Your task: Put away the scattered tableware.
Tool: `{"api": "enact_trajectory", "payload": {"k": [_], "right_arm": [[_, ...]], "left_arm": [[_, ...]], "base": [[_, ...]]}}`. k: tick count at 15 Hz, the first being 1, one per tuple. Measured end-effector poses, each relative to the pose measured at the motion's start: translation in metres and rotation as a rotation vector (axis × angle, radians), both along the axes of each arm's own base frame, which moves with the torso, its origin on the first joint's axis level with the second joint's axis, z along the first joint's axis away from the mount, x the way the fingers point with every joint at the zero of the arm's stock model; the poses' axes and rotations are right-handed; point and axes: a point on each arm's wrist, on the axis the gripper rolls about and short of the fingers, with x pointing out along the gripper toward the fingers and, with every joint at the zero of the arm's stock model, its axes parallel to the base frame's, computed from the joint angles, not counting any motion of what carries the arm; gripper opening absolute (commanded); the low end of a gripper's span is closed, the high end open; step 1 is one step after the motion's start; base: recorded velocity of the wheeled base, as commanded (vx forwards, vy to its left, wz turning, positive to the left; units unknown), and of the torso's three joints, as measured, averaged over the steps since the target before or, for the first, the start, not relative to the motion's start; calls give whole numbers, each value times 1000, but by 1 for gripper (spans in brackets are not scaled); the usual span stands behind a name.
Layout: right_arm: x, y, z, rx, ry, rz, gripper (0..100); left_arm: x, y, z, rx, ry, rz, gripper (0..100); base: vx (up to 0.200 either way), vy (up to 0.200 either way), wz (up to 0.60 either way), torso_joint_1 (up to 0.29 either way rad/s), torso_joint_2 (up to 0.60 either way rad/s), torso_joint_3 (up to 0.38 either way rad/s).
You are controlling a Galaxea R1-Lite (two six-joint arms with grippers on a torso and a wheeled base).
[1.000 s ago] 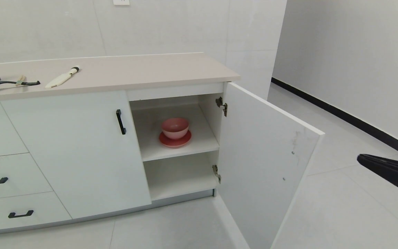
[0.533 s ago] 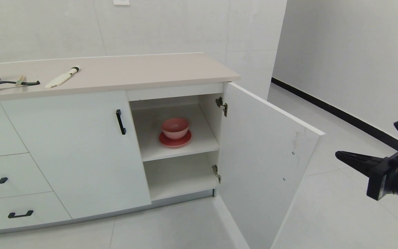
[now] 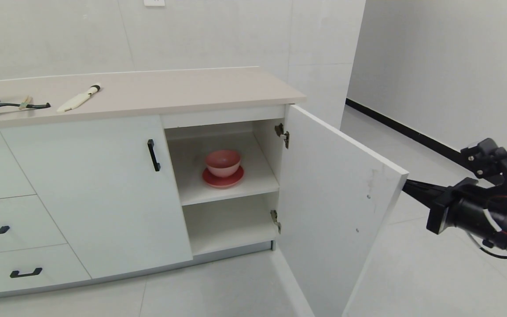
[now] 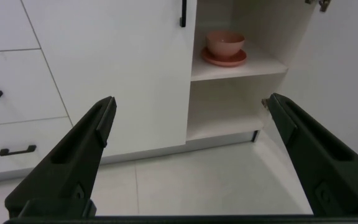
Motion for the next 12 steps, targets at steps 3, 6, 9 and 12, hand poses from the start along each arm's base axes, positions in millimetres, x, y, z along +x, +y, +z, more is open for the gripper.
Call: {"api": "enact_trajectory", "payload": {"k": [3, 6, 9, 12], "right_arm": [[-3, 16, -5, 2, 6, 82, 0], [5, 49, -7, 4, 1, 212, 0], [35, 105, -13, 54, -74, 354, 0], [46, 187, -16, 237, -242, 552, 0]], "left_arm": [[0, 0, 0, 0, 0, -1, 100], [0, 0, 0, 2, 0, -1, 100], [0, 0, 0, -1, 0, 0, 100], [0, 0, 0, -4, 0, 1, 100]], "base": [[0, 0, 0, 0, 0, 0], [0, 0, 0, 0, 0, 0], [0, 0, 0, 0, 0, 0], [0, 0, 0, 0, 0, 0]]}}
